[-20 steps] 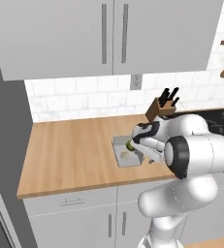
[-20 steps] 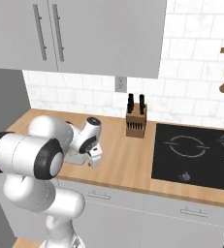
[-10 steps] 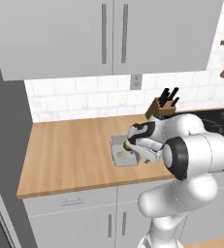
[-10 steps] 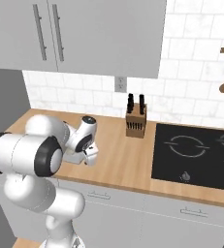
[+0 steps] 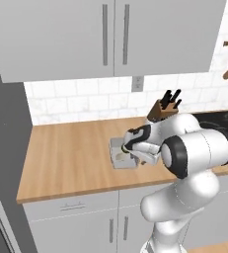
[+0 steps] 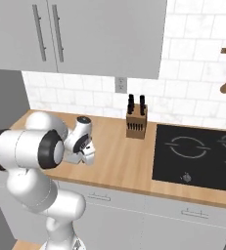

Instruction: Take the meat container that has the shrimp and place it on the second highest rack of the freezer. Then take the vegetable container that has the garlic and lime and place it on the highest rack of the freezer.

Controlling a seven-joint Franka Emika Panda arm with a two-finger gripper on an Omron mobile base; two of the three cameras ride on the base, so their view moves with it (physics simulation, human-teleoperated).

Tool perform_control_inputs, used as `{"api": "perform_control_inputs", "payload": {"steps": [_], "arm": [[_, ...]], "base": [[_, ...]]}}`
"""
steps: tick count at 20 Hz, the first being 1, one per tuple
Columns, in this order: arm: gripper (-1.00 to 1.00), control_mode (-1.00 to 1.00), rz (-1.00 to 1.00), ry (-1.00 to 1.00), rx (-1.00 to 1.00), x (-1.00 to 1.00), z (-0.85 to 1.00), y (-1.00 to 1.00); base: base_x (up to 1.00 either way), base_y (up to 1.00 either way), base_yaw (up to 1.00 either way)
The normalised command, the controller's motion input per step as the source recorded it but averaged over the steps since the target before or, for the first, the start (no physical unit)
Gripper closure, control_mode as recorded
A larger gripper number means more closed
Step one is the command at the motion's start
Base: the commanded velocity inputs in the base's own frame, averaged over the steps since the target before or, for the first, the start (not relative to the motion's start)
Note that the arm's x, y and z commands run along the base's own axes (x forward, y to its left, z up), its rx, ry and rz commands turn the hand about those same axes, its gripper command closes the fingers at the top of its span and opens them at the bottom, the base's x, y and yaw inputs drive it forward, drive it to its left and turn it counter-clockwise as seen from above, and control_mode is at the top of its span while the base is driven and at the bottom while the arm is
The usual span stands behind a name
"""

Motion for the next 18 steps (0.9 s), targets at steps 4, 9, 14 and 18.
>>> {"api": "perform_control_inputs", "payload": {"steps": [4, 9, 14, 18], "arm": [[1.00, -1.00, 0.02, 0.00, 0.00, 0.00, -0.32, 0.42], [1.00, -1.00, 0.03, -0.02, 0.00, -0.12, -0.02, 0.21], [1.00, -1.00, 0.01, -0.22, 0.00, -0.75, 0.37, -0.12], [1.00, -1.00, 0.04, -0.29, 0.00, -0.74, 0.51, -0.26]], "base": [[0.00, 0.00, 0.00], [0.00, 0.00, 0.00], [0.00, 0.00, 0.00], [0.00, 0.00, 0.00]]}}
